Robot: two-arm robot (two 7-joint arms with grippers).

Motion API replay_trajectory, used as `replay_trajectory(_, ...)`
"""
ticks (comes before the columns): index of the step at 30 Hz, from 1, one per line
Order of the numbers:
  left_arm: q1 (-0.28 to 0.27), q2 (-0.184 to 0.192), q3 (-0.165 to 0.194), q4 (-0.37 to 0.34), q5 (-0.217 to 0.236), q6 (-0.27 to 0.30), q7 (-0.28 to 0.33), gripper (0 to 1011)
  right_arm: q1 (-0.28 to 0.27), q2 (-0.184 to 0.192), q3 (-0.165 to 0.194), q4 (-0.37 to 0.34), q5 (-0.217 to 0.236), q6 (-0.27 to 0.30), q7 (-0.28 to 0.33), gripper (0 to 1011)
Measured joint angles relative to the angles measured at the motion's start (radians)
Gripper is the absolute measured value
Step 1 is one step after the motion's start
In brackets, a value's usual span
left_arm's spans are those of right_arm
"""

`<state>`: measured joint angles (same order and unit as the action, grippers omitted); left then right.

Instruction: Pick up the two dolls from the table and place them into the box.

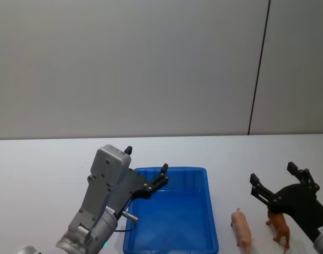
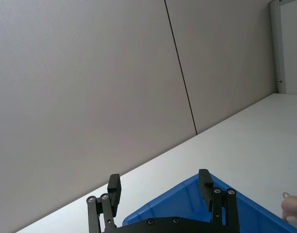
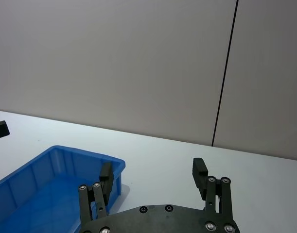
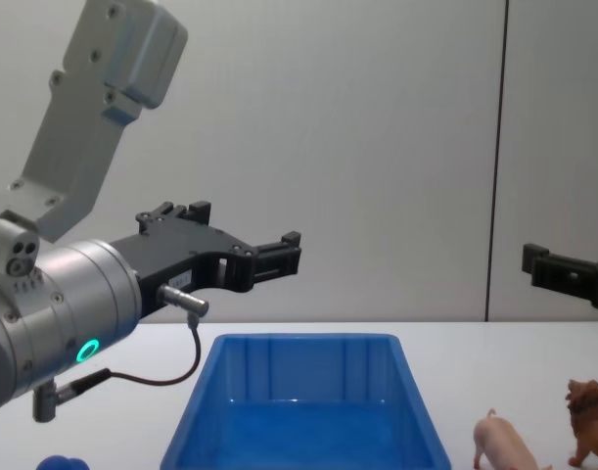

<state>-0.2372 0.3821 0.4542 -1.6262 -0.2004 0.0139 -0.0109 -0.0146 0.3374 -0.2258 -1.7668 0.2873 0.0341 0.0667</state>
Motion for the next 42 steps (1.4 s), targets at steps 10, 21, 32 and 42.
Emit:
replay_trajectory(10,0.000,0.000,0.000,0.000,0.000,0.000,0.000,1003,0.000,0.000,0.000,0.000,0.000,0.000,0.000,1001)
replay_trajectory(21,0.000,0.000,0.000,0.000,0.000,0.000,0.000,1003,0.000,0.000,0.000,0.001,0.000,0.000,0.000,1001)
replay_trajectory(32,0.000,0.000,0.000,0.000,0.000,0.000,0.000,1003,0.006,0.018,0.018,0.023,0.010,0.038,0.021,1001)
replay_trajectory(42,0.000,0.000,0.000,0.000,0.000,0.000,0.000,1003,0.008,0.049,0.041,0.072,0.029,0.104,0.061,1001)
